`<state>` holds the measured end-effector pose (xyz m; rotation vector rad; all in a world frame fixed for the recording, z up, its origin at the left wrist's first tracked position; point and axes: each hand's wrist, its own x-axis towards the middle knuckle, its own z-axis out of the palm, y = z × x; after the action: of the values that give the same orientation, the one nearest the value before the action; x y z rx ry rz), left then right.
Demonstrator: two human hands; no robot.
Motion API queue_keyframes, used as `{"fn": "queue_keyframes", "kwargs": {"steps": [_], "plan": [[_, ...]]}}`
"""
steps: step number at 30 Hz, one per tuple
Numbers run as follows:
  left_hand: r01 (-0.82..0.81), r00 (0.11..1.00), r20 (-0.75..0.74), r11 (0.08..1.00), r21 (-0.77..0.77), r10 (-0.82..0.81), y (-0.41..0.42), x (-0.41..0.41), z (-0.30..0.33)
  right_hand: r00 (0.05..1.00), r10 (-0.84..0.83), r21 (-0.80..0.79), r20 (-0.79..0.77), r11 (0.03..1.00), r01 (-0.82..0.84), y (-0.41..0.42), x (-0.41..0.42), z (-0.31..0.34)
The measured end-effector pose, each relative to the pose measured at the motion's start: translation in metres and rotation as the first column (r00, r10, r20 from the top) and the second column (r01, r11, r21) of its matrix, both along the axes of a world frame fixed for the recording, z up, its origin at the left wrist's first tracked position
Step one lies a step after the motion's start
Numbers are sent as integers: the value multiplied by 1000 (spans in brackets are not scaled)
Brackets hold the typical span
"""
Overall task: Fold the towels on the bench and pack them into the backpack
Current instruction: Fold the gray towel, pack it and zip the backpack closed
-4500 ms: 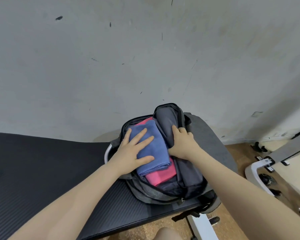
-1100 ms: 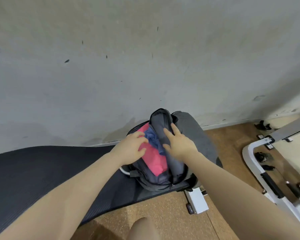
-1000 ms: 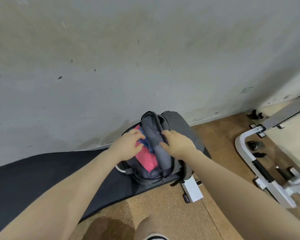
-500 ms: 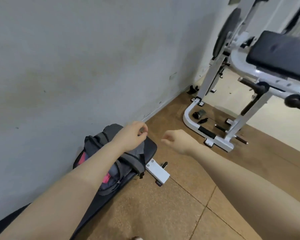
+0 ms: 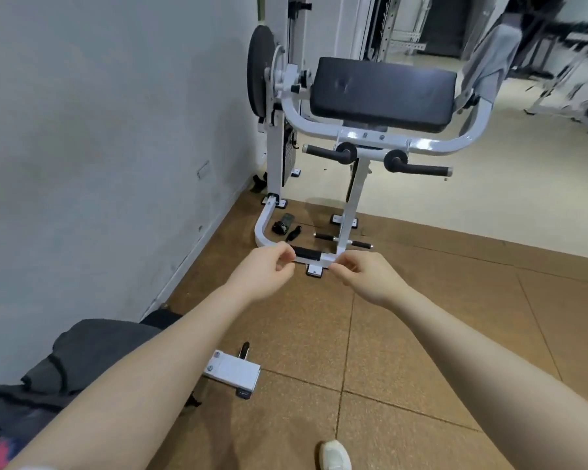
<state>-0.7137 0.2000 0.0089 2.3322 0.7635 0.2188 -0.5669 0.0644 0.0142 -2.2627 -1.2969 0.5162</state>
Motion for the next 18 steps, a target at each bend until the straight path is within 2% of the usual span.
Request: {"fn": "queue_keyframes", "kwargs": {"steps": [9, 13, 18], "plan": [[-2, 989, 146, 1000, 13, 0, -11, 170, 36, 995, -25, 50, 99, 999, 21, -8, 160, 41], [26, 979, 202, 1000, -7, -24, -10, 244, 43, 990, -118, 87, 74, 990, 111, -15, 231, 47], [136, 970, 204, 991, 6, -134, 1, 337, 46, 965, -262, 163, 20, 953, 256, -15, 311, 43]]}}
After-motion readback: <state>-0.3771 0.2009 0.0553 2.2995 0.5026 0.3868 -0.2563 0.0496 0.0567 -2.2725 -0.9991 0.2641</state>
